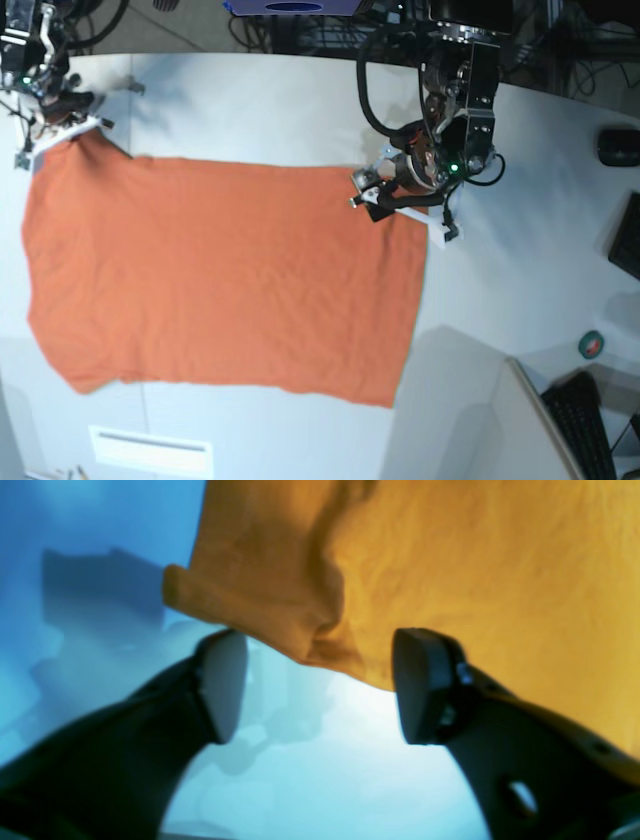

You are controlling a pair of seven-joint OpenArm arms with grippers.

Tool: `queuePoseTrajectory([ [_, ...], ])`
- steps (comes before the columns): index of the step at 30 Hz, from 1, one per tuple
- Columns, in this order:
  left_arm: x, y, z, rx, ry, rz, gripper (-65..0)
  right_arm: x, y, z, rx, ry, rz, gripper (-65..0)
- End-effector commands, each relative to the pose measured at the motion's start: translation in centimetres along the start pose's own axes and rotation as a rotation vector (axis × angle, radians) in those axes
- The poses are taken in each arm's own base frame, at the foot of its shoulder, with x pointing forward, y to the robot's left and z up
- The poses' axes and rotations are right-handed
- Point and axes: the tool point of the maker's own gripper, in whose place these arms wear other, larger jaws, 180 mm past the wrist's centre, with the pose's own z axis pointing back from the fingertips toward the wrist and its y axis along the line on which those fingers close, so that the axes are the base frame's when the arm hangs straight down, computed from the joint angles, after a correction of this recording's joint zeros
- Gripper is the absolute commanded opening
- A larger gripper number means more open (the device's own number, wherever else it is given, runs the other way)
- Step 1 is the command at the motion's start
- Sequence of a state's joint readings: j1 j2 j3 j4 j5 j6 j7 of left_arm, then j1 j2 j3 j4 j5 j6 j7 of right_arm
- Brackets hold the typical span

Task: Layout the t-shirt on the table in an organized manner, then fold the t-shirt properly
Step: 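Release the left gripper and regrasp the t-shirt hem corner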

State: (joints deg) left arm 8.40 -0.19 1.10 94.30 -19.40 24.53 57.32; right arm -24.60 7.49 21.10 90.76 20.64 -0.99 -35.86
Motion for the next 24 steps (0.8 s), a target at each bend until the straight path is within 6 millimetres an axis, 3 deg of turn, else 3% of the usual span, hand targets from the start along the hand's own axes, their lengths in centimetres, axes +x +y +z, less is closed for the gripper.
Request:
queuePoseTrajectory([
  [1, 1.4, -0.8, 0.8, -0.026, -0.052, -0.005, -19.4, 1.0, -0.9, 0.5, -0.021, -0.040, -0.020, -65.0],
  [6, 3.0, -1.9, 3.2, -0.073, -0.133, -0.012, -19.4, 2.3, -3.9, 1.5, -0.095, -0.109, -0.176, -65.0],
  [9, 3.3, -2.1, 3.8, -0.083, -0.152, -0.012, -19.4, 3.6, -4.6, 2.5, -0.109, -0.149, -0.170, -65.0],
  [14, 3.2, -2.2, 3.8, -0.084, -0.152, -0.013, -19.4, 2.2, -3.7, 2.2, -0.088, -0.036, -0.164, -65.0],
  [20, 3.2, -2.2, 3.8, -0.085, -0.151, -0.013, -19.4, 1.4, -0.5, 1.6, -0.018, 0.061, -0.076, -44.7],
  [24, 3.2, -2.2, 3.8, -0.085, -0.150, -0.013, -19.4, 1.0, 0.1, 1.5, -0.004, 0.077, -0.058, -42.2],
])
